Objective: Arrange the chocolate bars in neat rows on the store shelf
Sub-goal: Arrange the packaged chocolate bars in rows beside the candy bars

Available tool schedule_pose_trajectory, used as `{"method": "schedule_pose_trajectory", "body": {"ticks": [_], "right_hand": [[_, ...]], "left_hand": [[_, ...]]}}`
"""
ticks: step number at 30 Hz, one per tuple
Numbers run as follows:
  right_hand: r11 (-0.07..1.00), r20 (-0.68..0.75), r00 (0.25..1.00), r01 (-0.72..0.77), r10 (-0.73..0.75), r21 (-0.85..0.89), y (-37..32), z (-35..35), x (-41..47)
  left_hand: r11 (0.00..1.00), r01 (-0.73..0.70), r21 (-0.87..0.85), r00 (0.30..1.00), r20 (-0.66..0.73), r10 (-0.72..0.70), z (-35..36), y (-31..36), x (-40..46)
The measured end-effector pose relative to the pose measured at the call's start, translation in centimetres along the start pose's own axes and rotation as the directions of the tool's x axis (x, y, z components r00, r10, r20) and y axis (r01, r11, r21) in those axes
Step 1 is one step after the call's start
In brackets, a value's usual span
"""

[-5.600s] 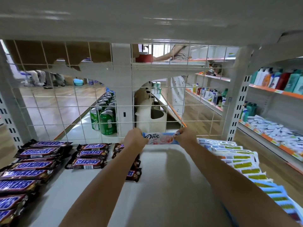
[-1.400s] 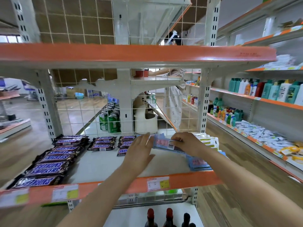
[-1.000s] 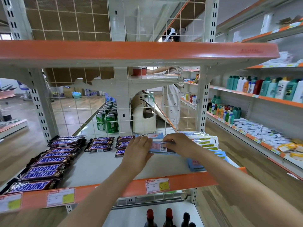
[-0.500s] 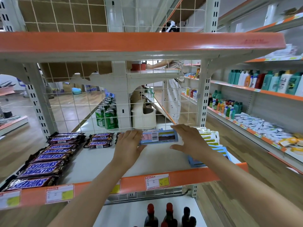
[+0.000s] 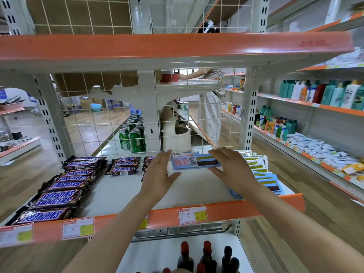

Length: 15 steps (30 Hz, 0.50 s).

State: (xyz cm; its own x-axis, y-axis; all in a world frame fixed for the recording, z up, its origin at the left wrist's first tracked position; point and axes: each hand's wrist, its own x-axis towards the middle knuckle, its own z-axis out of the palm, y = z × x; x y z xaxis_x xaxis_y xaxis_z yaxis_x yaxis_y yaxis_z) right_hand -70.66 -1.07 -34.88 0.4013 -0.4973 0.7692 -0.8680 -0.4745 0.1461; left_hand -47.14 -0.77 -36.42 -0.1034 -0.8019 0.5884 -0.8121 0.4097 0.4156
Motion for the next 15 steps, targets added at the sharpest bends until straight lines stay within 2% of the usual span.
{"method": "schedule_pose_trajectory", "body": {"ticks": [2, 3, 4, 6, 7, 9, 12, 15], "right_hand": [[1.0, -0.082, 0.997, 0.001, 0.0, 0.002, 0.0, -0.2, 0.2], [1.0, -0.116, 0.993, 0.014, -0.015, -0.005, 0.1, -0.2, 0.2], [0.999, -0.145, 0.989, 0.04, -0.043, -0.023, 0.4, -0.3, 0.2], [0.99, -0.183, 0.976, 0.105, -0.121, -0.093, 0.9, -0.4, 0.3], [0.98, -0.197, 0.966, 0.144, -0.17, -0.14, 1.0, -0.5, 0.3], [0.942, -0.232, 0.926, 0.249, -0.299, -0.224, 1.0, -0.8, 0.4], [0.871, -0.27, 0.839, 0.399, -0.472, -0.285, 0.5, -1.1, 0.6], [0.834, -0.265, 0.801, 0.456, -0.536, -0.31, 0.6, -0.9, 0.5]], "left_hand": [[0.964, 0.173, -0.201, 0.984, -0.007, -0.178, -0.2, 0.3, 0.0], [0.913, 0.266, -0.309, 0.961, 0.006, -0.278, -0.5, 0.5, 0.1], [0.825, 0.372, -0.426, 0.92, 0.047, -0.39, -0.8, 0.9, 0.3], [0.532, 0.578, -0.618, 0.782, 0.233, -0.579, -1.5, 1.5, 0.8], [0.38, 0.656, -0.652, 0.71, 0.362, -0.604, -1.9, 1.7, 0.9], [0.191, 0.763, -0.617, 0.605, 0.577, -0.549, -2.5, 2.0, 1.1], [0.071, 0.815, -0.576, 0.539, 0.706, -0.459, -2.4, 1.8, 1.0], [-0.032, 0.828, -0.56, 0.494, 0.756, -0.43, -2.0, 2.1, 0.7]]}}
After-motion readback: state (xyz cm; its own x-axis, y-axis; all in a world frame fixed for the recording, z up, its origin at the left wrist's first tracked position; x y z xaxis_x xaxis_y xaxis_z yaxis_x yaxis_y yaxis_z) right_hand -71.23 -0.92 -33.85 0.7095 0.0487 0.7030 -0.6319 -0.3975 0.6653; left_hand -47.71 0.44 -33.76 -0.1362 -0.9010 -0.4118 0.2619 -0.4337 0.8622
